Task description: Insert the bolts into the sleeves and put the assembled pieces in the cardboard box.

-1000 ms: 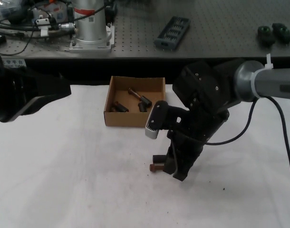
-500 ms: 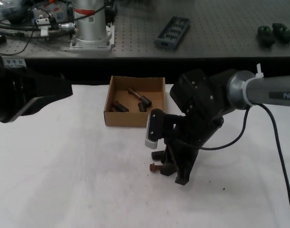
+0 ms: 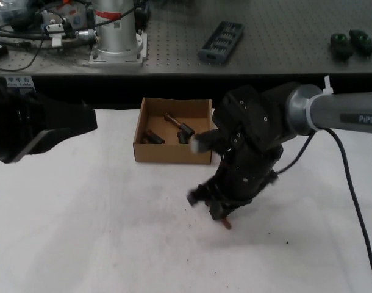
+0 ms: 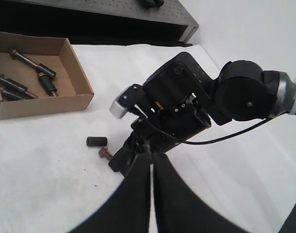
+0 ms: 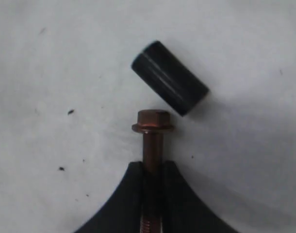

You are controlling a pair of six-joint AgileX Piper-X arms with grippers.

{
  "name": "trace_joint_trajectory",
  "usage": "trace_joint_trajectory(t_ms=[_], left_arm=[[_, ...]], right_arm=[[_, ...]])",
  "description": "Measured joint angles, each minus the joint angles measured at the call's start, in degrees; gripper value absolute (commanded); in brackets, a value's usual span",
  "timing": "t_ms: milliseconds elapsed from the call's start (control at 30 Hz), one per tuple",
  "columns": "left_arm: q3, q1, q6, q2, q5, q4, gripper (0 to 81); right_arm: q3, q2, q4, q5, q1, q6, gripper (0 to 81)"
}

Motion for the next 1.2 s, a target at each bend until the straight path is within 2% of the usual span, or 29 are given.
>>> trace_joint_trajectory(t_ms=[33,67,200,333,367,400,433,467,500,567,600,633,767,867,967,1067,1100,1167,1200], left_arm=[[0.0,0.0,0.0,-0.2,0.0,0.2,2.0],[0.0,0.0,0.0,-1.0,0.0,0.4,2.0],[0.0,0.0,0.0,-2.7,0.0,0.5,2.0],[0.0,0.0,0.0,-4.7,0.0,0.5,2.0],[0.0,0.0,0.0,-5.1,0.0,0.6,2.0],[0.0,0.0,0.0,-5.6,0.0,0.5,2.0],[0.0,0.0,0.0,-5.9,0.0,0.5,2.0],[0.0,0.0,0.0,-6.3,0.0,0.5,2.0],[0.0,0.0,0.0,-6.5,0.0,0.5,2.0],[0.0,0.0,0.0,-6.8,0.0,0.5,2.0],[0.0,0.0,0.0,-6.8,0.0,0.5,2.0],[0.0,0.0,0.0,-6.8,0.0,0.5,2.0],[0.0,0.0,0.0,-6.8,0.0,0.7,2.0],[0.0,0.0,-0.2,-6.8,0.0,1.8,2.0],[0.1,0.0,-0.2,-6.8,-0.9,4.6,2.0],[0.3,0.0,-0.2,-6.8,-2.4,6.7,2.0],[0.3,0.0,-0.2,-6.8,-4.2,6.7,2.0],[0.3,-0.1,-0.2,-6.3,-6.3,5.9,2.0],[0.3,-0.3,-0.2,-5.7,-6.9,5.1,2.2]], right_arm=[[0.0,-0.3,0.1,-0.4,0.0,6.9,3.4],[0.0,-0.4,0.1,-1.8,0.2,20.7,3.4],[0.0,-0.4,-2.1,-4.1,1.7,45.9,3.4],[0.0,-0.4,-4.9,-3.8,4.5,62.9,3.2],[0.0,-0.4,-4.9,-3.8,5.6,63.5,1.5],[0.0,-0.4,-4.9,-3.8,7.7,67.8,1.0],[0.0,-0.5,-4.7,-3.7,8.8,69.3,6.0],[0.0,-0.5,-4.4,-3.5,8.9,70.3,13.1],[0.0,-0.4,-3.7,-3.4,11.4,71.4,22.3],[0.0,-0.4,-3.5,-3.4,12.7,71.7,42.5],[0.0,-0.4,-3.5,-3.2,13.2,71.8,47.2],[0.0,-0.4,-3.5,-3.2,13.2,71.8,47.1],[0.0,-0.6,-3.5,-3.5,12.9,71.4,33.5],[0.2,-2.2,-3.5,-3.7,11.2,69.1,32.3],[0.2,-4.5,-3.5,-1.4,9.0,63.5,32.2],[0.2,-8.2,-3.0,1.1,4.4,59.6,32.2],[0.2,-8.5,-2.5,2.0,4.4,57.4,32.2],[0.2,-12.4,-1.9,2.6,-1.5,54.9,32.2],[0.2,-13.6,-0.2,3.3,-3.5,50.4,32.2]])
